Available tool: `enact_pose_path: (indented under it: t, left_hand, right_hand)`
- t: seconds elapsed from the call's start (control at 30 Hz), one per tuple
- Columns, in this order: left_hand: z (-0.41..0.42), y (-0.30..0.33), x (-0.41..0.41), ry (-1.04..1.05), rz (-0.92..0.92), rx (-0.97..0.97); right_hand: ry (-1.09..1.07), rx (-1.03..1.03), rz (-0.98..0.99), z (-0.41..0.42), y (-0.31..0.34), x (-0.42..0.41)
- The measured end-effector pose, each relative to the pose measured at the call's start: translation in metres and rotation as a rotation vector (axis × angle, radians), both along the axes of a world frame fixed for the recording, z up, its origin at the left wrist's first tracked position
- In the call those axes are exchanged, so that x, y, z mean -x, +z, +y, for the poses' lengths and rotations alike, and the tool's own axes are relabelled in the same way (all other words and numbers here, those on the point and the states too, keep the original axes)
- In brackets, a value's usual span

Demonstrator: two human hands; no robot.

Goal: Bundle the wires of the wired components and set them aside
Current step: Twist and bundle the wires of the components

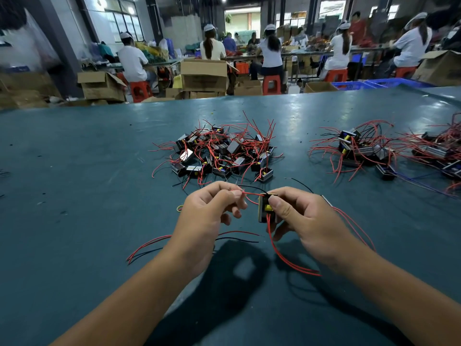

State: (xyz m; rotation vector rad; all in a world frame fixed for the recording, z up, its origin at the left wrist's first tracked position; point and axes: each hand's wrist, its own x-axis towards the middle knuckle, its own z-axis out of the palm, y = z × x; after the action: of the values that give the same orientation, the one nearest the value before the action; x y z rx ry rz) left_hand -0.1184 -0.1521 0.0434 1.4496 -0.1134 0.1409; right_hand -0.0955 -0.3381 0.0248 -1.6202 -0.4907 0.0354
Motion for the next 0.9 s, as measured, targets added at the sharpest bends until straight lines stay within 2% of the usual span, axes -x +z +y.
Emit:
enact_pose_path:
  t: [0.3,0.43,0.63,0.9]
  left_hand:
    - [0.008,0.001,-0.004,0.073,-0.011,-0.054]
    - [0.008,-0.001,-0.006,0.091,-0.006,-0.068]
    - [0.009,-0.004,-0.009,0.117,-0.017,-0.069]
    - [0.011,-0.009,-0.013,0.045,0.009,0.003]
  right_hand:
    - [-0.065,0.159,-0.03,-0.002,-0.004,-0.003]
    - [-0.012,0.156,0.008,-0.002,-0.001,0.0]
    - [-0.011,0.42,-0.158,-0.004,0.003,0.002]
    - [-0.028,0.176,0.042,-0.006,0.0,-0.004]
